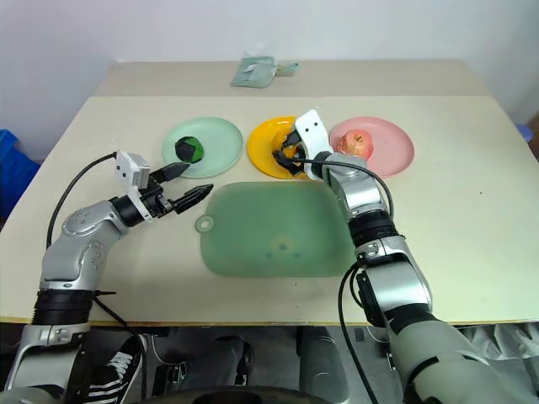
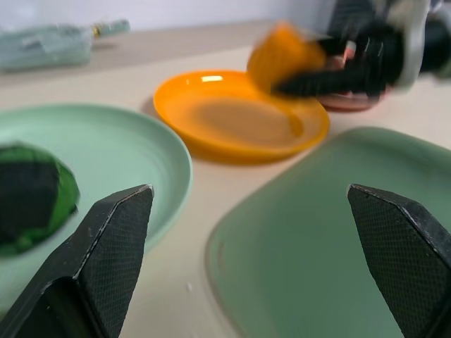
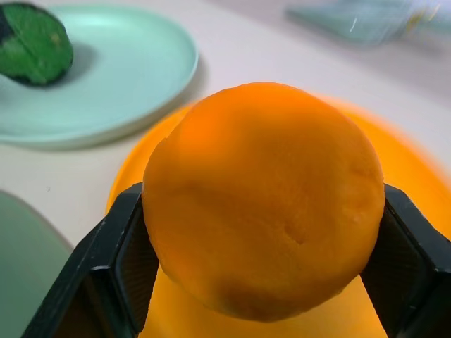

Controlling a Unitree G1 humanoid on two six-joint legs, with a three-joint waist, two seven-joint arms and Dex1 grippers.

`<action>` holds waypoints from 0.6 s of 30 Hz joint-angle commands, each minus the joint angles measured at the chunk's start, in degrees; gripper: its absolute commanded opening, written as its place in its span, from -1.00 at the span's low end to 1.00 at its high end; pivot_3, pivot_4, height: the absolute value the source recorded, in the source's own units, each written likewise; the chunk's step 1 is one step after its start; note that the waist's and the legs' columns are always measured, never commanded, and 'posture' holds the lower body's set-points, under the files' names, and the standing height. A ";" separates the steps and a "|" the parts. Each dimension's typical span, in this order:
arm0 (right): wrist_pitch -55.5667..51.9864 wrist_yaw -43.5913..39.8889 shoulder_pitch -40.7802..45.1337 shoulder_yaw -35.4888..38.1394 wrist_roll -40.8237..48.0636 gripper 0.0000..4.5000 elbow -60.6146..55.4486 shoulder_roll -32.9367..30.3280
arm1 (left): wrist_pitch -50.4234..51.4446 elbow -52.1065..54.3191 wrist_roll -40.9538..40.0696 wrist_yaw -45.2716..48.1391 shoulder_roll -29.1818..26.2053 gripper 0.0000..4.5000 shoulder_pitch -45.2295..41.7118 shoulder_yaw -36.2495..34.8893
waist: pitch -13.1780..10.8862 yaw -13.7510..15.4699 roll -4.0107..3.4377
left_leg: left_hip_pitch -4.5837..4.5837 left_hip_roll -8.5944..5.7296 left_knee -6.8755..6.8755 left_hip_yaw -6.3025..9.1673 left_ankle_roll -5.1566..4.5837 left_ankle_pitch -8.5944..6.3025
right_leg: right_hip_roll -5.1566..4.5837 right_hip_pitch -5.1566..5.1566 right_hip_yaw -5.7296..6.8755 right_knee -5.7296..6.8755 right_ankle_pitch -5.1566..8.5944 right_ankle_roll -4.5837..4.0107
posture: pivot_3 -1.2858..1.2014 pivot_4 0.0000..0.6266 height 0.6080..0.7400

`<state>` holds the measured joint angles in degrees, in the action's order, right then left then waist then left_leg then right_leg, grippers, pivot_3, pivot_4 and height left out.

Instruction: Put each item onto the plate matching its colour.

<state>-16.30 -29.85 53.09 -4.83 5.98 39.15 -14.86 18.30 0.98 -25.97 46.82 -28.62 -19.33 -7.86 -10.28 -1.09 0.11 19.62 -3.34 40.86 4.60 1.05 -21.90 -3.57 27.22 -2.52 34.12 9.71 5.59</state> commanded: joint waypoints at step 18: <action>-16.43 -35.09 -26.27 9.00 25.05 0.99 -49.77 -26.16 | 2.49 11.26 -14.09 13.55 -0.29 1.00 7.74 1.01 | -0.02 0.27 -0.05 | -0.18 -0.04 0.10 -0.11 -0.42 -0.24 | -0.06 -0.25 -0.04 -0.18 0.01 0.00 | 0.03 -0.52 1.00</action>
<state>-30.54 -64.67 28.33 1.60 28.51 -3.77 -38.87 21.65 13.30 -40.05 57.84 -28.39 -10.08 -7.94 -10.29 -0.82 0.06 19.36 -3.36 40.96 4.52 0.52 -22.19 -3.59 26.91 -2.55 33.94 9.72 5.60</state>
